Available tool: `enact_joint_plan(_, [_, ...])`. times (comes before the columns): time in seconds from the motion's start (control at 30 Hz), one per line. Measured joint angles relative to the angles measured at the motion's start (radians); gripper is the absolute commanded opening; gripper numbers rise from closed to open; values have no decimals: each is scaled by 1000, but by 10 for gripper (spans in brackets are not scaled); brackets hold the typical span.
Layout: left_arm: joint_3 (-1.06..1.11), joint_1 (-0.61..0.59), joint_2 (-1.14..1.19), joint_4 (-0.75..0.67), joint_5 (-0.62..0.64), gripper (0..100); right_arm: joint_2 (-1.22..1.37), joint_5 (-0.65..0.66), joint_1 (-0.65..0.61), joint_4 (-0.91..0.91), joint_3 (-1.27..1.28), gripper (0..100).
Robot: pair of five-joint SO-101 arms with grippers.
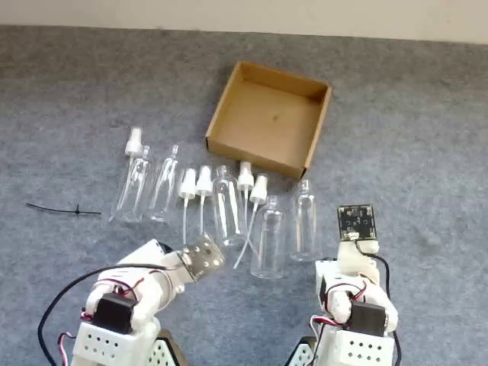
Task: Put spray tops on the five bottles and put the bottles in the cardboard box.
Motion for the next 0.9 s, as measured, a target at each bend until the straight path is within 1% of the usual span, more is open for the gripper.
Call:
enact_joint_plan(0.17, [0, -153, 0, -2, 0, 35, 0, 0, 0, 0, 0, 12])
enact_joint_plan(0.3, [0, -222, 6, -41, 5, 35, 0, 0, 0, 0, 0, 12])
enact_joint_plan(0.37, [0, -233, 6, -71, 57, 35, 0, 0, 0, 0, 0, 12])
enact_joint_plan(0.4, [0, -235, 6, -83, 103, 35, 0, 0, 0, 0, 0, 12])
enact_joint_plan(0.57, [0, -235, 6, -112, 402, 36, 0, 0, 0, 0, 0, 12])
enact_joint_plan(0.63, [0, -235, 6, -112, 476, 36, 0, 0, 0, 0, 0, 12])
enact_joint_plan(0.77, [0, -235, 6, -112, 493, 36, 0, 0, 0, 0, 0, 12])
enact_joint_plan(0.9, [0, -235, 6, -112, 473, 36, 0, 0, 0, 0, 0, 12])
